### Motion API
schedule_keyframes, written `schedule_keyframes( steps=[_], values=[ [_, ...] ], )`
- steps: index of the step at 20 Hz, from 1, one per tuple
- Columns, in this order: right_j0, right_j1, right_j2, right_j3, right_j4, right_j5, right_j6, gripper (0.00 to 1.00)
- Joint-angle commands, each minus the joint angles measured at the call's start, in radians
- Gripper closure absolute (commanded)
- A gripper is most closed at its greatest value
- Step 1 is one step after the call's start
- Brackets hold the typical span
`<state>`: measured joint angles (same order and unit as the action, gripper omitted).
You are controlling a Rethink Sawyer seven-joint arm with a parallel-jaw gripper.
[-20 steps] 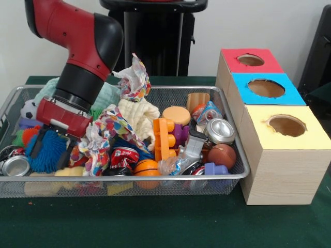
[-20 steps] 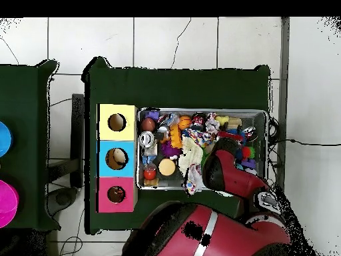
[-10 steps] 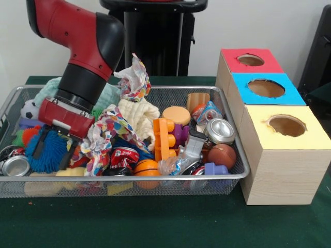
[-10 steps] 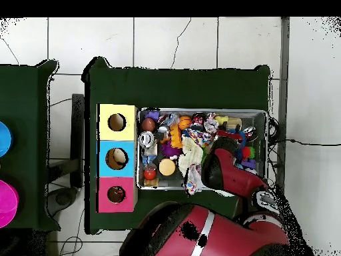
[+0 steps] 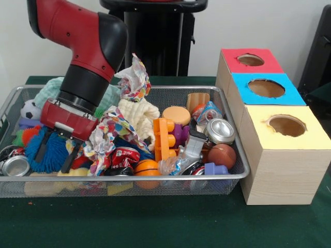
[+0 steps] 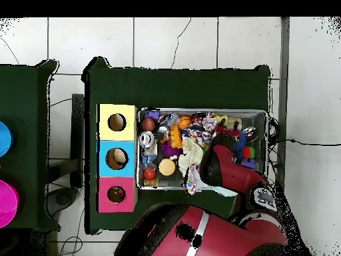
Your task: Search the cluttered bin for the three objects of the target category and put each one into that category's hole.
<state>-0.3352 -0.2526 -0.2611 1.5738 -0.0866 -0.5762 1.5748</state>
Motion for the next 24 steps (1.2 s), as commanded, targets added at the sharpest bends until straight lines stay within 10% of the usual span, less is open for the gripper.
schedule_keyframes(
  steps=[1, 24],
  values=[
    [0.013, -0.003, 0.073, -0.107, 0.012, 0.094, 0.128, 0.00],
    [0.017, 0.121, 0.109, -0.082, 0.138, 0.042, 0.226, 0.00]
  ],
)
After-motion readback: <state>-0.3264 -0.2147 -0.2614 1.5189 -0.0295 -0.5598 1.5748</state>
